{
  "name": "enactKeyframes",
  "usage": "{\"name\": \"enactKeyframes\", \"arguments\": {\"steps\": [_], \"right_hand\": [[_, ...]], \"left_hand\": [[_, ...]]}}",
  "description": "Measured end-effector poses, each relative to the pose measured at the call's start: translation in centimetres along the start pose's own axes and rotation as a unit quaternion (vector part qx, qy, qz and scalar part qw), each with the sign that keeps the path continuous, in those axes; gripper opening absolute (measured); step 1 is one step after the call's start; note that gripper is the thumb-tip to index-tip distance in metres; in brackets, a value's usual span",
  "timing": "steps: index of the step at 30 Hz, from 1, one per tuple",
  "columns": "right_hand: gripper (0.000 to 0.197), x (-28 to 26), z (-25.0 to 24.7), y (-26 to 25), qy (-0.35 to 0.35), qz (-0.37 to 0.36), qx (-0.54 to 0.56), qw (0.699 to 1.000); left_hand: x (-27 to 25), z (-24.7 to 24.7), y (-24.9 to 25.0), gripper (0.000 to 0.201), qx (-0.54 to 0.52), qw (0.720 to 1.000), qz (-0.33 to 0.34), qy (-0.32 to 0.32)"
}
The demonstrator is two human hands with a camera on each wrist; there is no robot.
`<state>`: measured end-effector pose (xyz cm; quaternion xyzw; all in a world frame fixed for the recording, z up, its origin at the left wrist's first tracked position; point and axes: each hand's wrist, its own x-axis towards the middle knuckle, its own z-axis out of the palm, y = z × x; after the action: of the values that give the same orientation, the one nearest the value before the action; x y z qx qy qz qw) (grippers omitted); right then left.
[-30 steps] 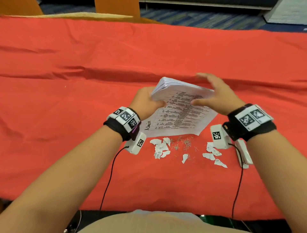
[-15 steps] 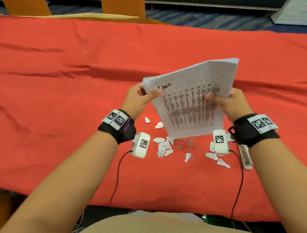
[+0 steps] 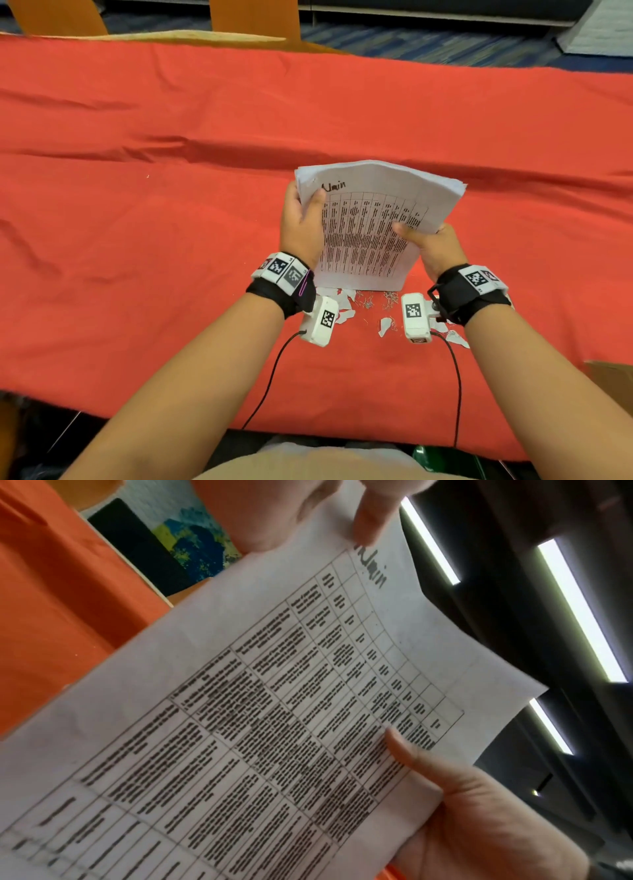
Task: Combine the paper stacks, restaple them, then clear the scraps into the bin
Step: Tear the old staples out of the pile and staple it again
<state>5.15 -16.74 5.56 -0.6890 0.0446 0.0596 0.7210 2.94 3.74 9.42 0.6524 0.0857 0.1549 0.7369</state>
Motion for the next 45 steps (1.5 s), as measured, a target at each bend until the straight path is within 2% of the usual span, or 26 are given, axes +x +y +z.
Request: {"name": "enactKeyframes", "arguments": {"steps": [3,7,12,15,17,19,21,25,30,32,34,38,40,45], "right_hand": [[0.036,0.1,0.2,0.0,0.010,0.002,0.005,1.000],[0.029,0.2,0.1,-0.4,0.013,-0.012,0.006,1.000],[0.043,0.0,0.0,0.1,-0.020,-0.006,-0.012,1.000],[0.047,0.2,0.2,-0.1,-0.030,-0.005,-0.011,0.999],[0.046,0.3,0.3,-0.2,-0.033,-0.006,-0.010,0.999],[0.045,0.4,0.3,-0.3,-0.033,-0.007,-0.008,0.999],[0.046,0.5,0.2,-0.3,-0.036,-0.005,-0.009,0.999],[0.058,0.5,0.2,-0.3,-0.043,-0.005,-0.003,0.999],[0.042,0.7,0.2,-0.1,-0.029,-0.007,-0.001,1.000],[0.038,0.8,0.1,-0.1,-0.020,-0.006,-0.004,1.000],[0.036,1.0,0.2,-0.2,-0.006,-0.013,0.002,1.000],[0.024,1.3,0.4,-1.3,0.018,-0.055,0.021,0.998],[0.025,1.3,0.5,-1.5,0.021,-0.070,0.029,0.997],[0.029,0.8,0.6,0.3,0.009,-0.044,-0.006,0.999]], "left_hand": [[-0.1,0.1,-0.2,0.006,-0.007,1.000,-0.002,0.013],[0.2,0.3,0.0,0.005,0.009,0.999,0.033,0.013],[0.1,-0.6,-1.3,0.017,0.029,0.999,0.044,0.008],[0.1,-0.5,-1.2,0.041,0.067,0.990,0.125,0.022],[0.3,-0.6,-1.1,0.053,0.104,0.975,0.199,0.006],[0.8,-0.8,-1.2,0.050,0.153,0.954,0.258,-0.011],[1.2,-1.1,-1.4,0.044,0.187,0.941,0.282,-0.016],[1.4,-1.2,-1.3,0.035,0.190,0.948,0.253,-0.020],[1.4,-0.9,-0.9,0.037,0.140,0.968,0.207,-0.016],[1.3,-0.8,-0.5,0.039,0.100,0.984,0.145,-0.008],[1.4,-0.7,-0.4,0.031,0.095,0.989,0.111,-0.013],[1.7,0.0,1.0,0.012,0.112,0.982,0.146,-0.030],[1.5,0.4,1.4,0.010,0.101,0.982,0.159,-0.024],[0.5,0.0,-1.0,0.012,0.093,0.989,0.112,-0.012]]}}
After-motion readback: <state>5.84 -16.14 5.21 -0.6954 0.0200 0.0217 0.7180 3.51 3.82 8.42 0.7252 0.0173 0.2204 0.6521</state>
